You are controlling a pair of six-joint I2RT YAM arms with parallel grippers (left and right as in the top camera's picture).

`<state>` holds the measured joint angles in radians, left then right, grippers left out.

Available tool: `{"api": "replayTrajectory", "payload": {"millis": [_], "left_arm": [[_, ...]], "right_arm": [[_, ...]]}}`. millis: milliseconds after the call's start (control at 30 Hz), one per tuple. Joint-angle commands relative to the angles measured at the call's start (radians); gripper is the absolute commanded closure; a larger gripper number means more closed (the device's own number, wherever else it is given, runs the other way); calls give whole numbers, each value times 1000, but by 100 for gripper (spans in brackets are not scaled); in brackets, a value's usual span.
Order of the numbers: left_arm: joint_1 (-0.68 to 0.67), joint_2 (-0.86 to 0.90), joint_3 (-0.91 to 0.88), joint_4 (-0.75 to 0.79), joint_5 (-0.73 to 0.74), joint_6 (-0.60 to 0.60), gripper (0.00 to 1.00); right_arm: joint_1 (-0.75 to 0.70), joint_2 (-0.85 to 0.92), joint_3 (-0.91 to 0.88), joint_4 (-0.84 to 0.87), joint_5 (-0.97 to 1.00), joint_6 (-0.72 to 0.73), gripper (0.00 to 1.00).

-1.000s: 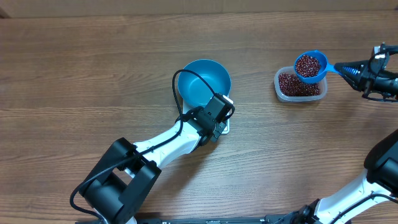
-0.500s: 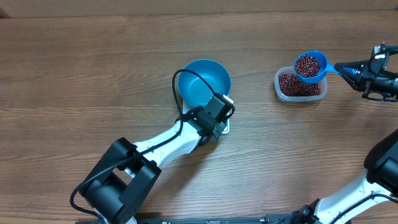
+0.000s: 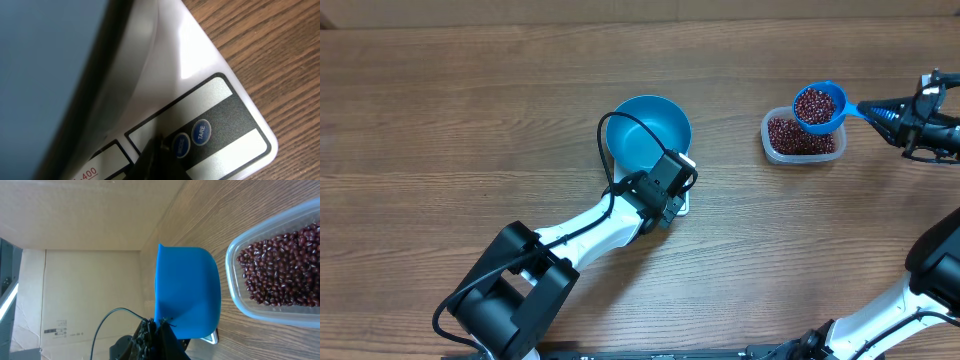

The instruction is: Scoop item into bowl and weigh 150g on scale

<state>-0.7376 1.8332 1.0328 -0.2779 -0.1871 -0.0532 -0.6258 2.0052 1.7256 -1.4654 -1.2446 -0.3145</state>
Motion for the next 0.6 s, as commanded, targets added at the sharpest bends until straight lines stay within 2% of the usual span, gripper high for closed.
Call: {"api": "replayTrajectory", "payload": {"millis": [0, 567], "left_arm": [[4, 24, 1, -13, 23, -21, 96], [4, 52, 1, -8, 20, -21, 96]], "right_arm": [[3, 0, -4, 1, -28, -8, 96], [3, 0, -4, 0, -28, -9, 96]]}}
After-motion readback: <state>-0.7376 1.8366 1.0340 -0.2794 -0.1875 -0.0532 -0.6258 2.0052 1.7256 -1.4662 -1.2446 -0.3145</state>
